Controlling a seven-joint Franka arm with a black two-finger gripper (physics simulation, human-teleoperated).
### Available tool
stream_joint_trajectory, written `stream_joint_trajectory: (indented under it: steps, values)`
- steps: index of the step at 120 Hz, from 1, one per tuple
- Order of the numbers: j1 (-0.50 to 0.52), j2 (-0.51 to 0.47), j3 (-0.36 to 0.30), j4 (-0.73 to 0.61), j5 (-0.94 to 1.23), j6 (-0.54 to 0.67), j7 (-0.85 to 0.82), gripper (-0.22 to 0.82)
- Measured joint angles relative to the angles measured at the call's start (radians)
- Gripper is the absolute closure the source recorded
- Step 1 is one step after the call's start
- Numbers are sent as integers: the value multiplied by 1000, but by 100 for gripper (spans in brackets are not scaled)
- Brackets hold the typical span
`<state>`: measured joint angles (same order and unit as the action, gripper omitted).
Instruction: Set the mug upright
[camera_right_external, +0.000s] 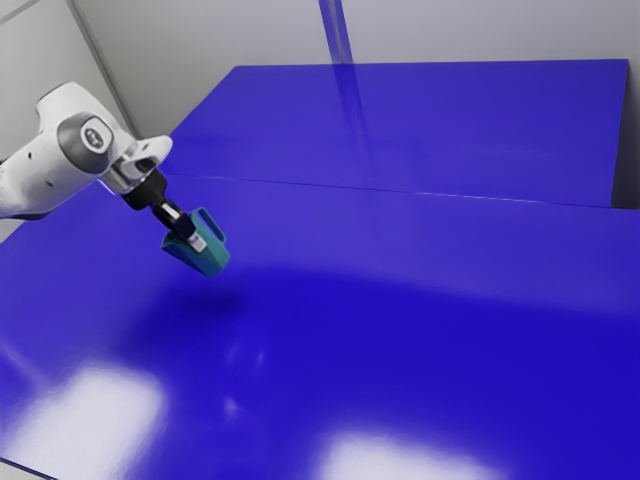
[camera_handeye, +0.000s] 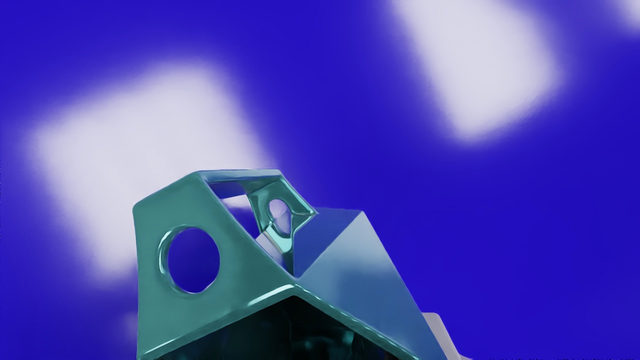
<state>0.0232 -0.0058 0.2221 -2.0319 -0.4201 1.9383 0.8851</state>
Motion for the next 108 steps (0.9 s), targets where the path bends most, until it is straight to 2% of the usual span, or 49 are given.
stream_joint_trajectory:
  steps: [20,43,66,108]
  values:
    - [-20,-60,-45,-77,128,55,-99,78]
    - [5,-97,-92,-146,243,114,-219,78]
    - [-17,-138,-112,-217,338,174,-341,78]
    - [-51,-136,-150,-282,464,278,-547,78]
